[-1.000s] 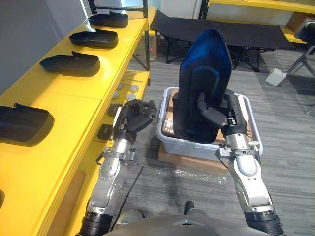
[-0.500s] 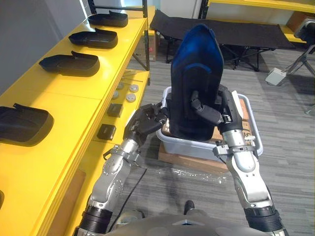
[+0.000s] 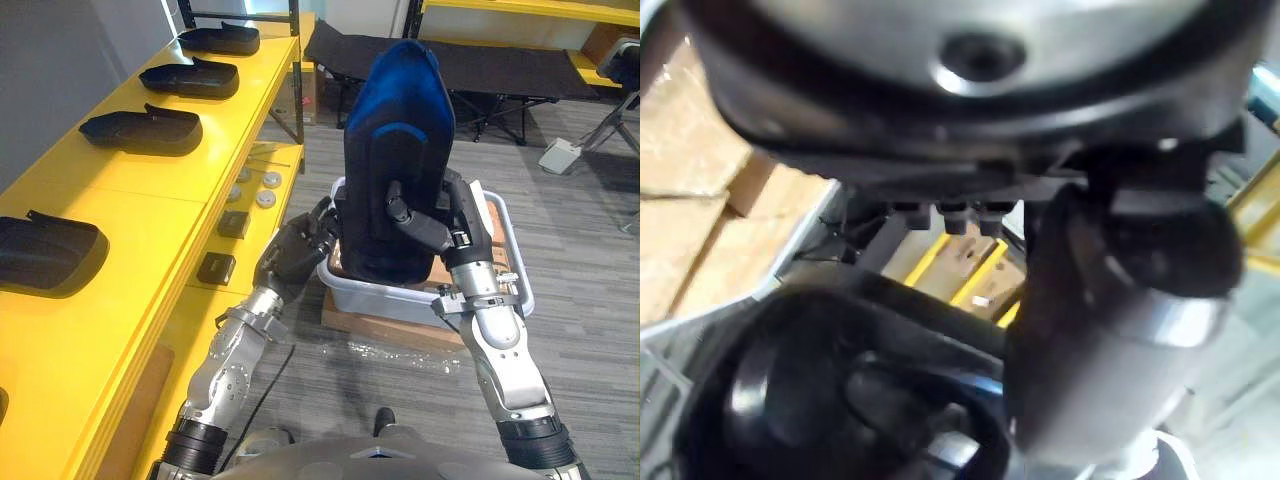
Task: Walk over and take three plastic housings, then place them on the shelf
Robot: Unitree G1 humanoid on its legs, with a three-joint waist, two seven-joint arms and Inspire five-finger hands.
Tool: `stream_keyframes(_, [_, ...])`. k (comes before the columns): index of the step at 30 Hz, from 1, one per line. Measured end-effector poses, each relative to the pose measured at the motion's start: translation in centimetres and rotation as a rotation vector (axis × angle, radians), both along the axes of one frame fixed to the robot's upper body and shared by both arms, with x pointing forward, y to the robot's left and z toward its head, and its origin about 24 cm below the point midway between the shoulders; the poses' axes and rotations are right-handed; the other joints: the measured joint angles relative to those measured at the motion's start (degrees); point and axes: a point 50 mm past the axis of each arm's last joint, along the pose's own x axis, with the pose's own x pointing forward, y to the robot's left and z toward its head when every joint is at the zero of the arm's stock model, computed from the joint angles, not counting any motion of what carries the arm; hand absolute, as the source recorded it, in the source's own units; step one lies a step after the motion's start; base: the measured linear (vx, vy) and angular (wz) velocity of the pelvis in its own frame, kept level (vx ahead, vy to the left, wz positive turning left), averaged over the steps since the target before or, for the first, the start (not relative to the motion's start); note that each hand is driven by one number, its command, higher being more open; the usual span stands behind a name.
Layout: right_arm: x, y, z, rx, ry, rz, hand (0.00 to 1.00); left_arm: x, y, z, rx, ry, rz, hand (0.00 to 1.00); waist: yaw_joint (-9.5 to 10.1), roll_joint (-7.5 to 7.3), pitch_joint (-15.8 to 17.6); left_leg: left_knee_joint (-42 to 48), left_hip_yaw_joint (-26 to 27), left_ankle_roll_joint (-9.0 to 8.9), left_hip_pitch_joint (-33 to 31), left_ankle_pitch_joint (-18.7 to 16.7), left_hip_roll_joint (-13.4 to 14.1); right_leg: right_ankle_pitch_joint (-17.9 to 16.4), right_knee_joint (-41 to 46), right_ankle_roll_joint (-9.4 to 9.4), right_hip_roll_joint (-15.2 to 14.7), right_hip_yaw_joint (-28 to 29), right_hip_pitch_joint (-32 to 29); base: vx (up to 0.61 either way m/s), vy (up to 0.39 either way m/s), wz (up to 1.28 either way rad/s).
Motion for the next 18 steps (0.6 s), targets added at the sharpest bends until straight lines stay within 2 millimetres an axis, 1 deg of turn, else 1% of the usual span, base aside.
stream_keyframes(3, [-0.1,0.2,0.2,-0.006,-0.024,0.002,0.00,0.2,0.3,0.7,-0.061,-0.052,0.076,1.00,0.11,-0.20,-0.07,-0.10,-0.09,0.04,0.04,0.09,-0.03,0.02,0.01,0.03,-0.02,-0.13,0.13,0.00,0.000,0.01])
stream_keyframes(5, [0.0,0.0,0.3,-0.023,-0.034,-0.015,0.00,0.5,1.4,1.3,-0.092,-0.074,0.184,1.00,0.23,-0.55,-0.07,-0.24,-0.26,0.06,0.11,0.26,-0.07,0.04,0.01,0.03,-0.05,-0.35,0.30,0.00,0.000,0.05])
stream_keyframes(6, [0.0,-0.3,0.4,-0.024,-0.038,-0.025,0.00,0.6,1.7,1.4,-0.095,-0.078,0.206,1.00,0.26,-0.63,-0.04,-0.25,-0.30,0.05,0.11,0.30,-0.07,0.04,0.01,0.04,-0.05,-0.40,0.33,0.00,0.000,0.05])
stream_keyframes(7, [0.2,-1.3,1.0,-0.026,-0.058,-0.063,0.00,0.8,2.6,1.6,-0.048,-0.084,0.273,1.00,0.37,-0.79,-0.04,-0.25,-0.42,0.04,0.11,0.33,-0.07,0.05,0.02,0.04,-0.06,-0.57,0.42,0.00,0.000,0.04])
stream_keyframes(9, [0.6,-2.5,2.1,-0.018,-0.099,-0.099,0.00,0.9,3.6,1.5,-0.002,-0.081,0.338,1.00,0.32,-0.83,-0.05,-0.25,-0.40,0.04,0.15,0.34,-0.11,0.06,0.02,0.05,-0.11,-0.58,0.44,0.00,0.000,0.00])
stream_keyframes(11, [0.9,-4.9,4.5,0.053,-0.182,-0.150,0.00,1.0,5.1,1.2,0.067,-0.051,0.445,1.00,0.26,-0.87,-0.06,-0.22,-0.36,0.03,0.16,0.33,-0.13,0.08,0.02,0.07,-0.13,-0.55,0.43,0.00,0.000,0.00])
stream_keyframes(12, [0.9,-5.4,5.1,0.069,-0.205,-0.162,0.00,1.0,5.5,1.1,0.082,-0.042,0.471,1.00,0.22,-0.87,-0.06,-0.22,-0.35,0.03,0.16,0.32,-0.12,0.08,0.02,0.08,-0.12,-0.55,0.43,0.00,0.000,0.00])
stream_keyframes(13, [0.3,-7.3,7.6,0.103,-0.309,-0.207,0.00,0.9,7.1,0.2,0.085,0.030,0.594,1.00,-0.08,-0.93,-0.08,-0.22,-0.27,-0.04,0.16,0.27,-0.05,0.11,0.04,0.11,-0.08,-0.55,0.66,0.00,0.000,0.00])
stream_keyframes(15, [-0.1,-7.9,8.4,0.123,-0.344,-0.218,0.00,0.8,8.0,-0.6,0.091,0.061,0.632,1.00,-0.27,-1.16,-0.14,-0.22,-0.27,-0.07,0.16,0.23,0.02,0.12,0.04,0.13,-0.04,-0.63,0.70,0.00,0.000,0.00])
stream_keyframes(18, [-0.1,-7.8,8.4,0.141,-0.340,-0.186,0.00,0.8,8.0,-0.7,0.099,0.049,0.617,1.00,-0.16,-1.30,-0.09,-0.22,-0.27,-0.08,0.15,0.19,0.08,0.12,0.22,0.13,-0.15,-0.68,0.63,0.00,0.000,0.00])
